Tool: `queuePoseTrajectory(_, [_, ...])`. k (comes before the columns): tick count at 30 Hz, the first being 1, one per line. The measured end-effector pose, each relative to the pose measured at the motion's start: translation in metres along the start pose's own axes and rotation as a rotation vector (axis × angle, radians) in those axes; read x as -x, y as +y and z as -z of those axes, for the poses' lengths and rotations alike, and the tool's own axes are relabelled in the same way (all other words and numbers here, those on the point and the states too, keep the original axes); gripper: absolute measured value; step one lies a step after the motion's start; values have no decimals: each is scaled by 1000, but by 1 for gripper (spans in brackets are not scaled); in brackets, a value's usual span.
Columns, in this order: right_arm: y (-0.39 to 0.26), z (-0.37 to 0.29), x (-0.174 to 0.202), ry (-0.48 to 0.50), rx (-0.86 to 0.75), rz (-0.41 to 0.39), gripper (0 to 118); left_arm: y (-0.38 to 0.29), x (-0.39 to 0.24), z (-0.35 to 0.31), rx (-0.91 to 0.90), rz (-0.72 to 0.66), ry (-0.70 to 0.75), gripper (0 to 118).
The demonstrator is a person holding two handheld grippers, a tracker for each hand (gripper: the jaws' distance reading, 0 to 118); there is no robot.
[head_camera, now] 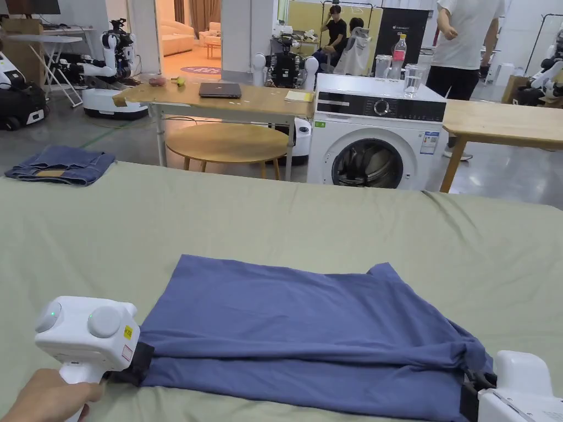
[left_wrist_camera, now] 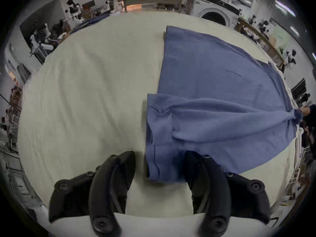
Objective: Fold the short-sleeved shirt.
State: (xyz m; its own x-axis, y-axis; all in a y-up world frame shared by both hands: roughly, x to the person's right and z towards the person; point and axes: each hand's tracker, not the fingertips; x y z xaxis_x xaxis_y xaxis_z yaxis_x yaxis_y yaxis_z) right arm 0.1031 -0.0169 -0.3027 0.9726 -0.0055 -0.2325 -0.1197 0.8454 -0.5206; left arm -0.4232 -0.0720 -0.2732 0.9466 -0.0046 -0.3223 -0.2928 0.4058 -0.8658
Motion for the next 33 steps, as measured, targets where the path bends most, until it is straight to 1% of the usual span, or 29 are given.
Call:
queuePoseTrajectory(1, [-1,1,-3,-4,9,6,0,-2,-1,-4,-10,31,-3,47])
queuePoseTrajectory(2, [-1,3,-7,-6,16,10,0,-4,-3,-6,-12,32,-10,39])
queuePoseTrajectory(4, [0,6,-15,-17,32,21,0,-7,-3,-11,-19,41,-27,12])
queuePoseTrajectory(5, [1,8,-21,-24,41,30,0,-6,2,-11,-32,44,-35,3])
queuePoseTrajectory(9, [8,23,-47,-46,103,53,0,-18,8,-26,-83,10,-85,0])
queuePoseTrajectory(10, [9,29,-52,-59,116,59,5,-21,9,-29,-91,-2,-100,0])
queuePoseTrajectory(11, [11,34,-57,-69,131,58,19,-23,10,-32,-99,-9,-107,0])
queuePoseTrajectory(12, [12,41,-60,-60,163,61,44,-26,10,-34,-102,-9,-113,0])
queuePoseTrajectory(13, [13,50,-63,-41,201,64,57,-28,9,-39,-112,-7,-115,0])
queuePoseTrajectory(14, [13,57,-65,-37,230,57,61,-30,9,-40,-121,-7,-117,0])
queuePoseTrajectory(17, [8,86,-64,-2,331,35,61,-33,9,-42,-131,-15,-126,0])
queuePoseTrajectory(19, [-4,106,-62,-9,429,18,61,-37,9,-42,-134,-22,-129,0])
queuePoseTrajectory(20, [-10,113,-60,2,475,24,61,-38,8,-42,-134,-25,-129,0])
queuePoseTrajectory(21, [-16,117,-59,9,479,37,60,-37,10,-41,-134,-27,-132,0])
queuePoseTrajectory(22, [-17,110,-58,-16,411,22,58,-38,9,-41,-134,-28,-133,0])
queuePoseTrajectory(23, [-14,104,-55,-9,401,10,58,-40,9,-42,-136,-29,-133,0])
queuePoseTrajectory(24, [-11,102,-54,37,404,13,53,-40,9,-42,-139,-31,-134,0])
queuePoseTrajectory(25, [-10,101,-54,98,408,44,33,-39,10,-42,-141,-33,-135,0])
queuePoseTrajectory(26, [-10,98,-52,63,411,42,6,-40,9,-42,-144,-33,-134,0])
queuePoseTrajectory(28, [-6,92,-49,53,396,-3,6,-41,8,-46,-150,-32,-134,0])
queuePoseTrajectory(33, [12,60,-49,74,331,-7,5,-37,11,-69,-191,-15,-137,0])
